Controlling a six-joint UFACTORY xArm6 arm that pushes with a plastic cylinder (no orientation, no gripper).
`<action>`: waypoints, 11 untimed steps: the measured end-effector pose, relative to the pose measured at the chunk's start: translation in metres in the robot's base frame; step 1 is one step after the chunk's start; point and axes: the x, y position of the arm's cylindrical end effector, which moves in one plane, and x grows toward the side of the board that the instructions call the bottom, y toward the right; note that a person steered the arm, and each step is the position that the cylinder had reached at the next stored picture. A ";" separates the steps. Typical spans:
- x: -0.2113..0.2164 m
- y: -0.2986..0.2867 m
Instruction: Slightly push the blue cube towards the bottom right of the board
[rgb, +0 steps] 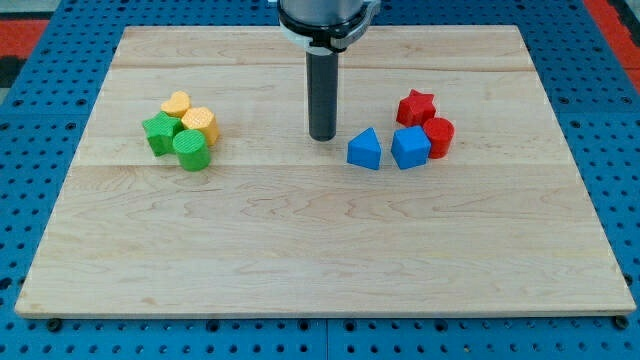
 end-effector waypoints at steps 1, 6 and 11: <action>-0.006 0.044; -0.007 0.051; 0.057 0.094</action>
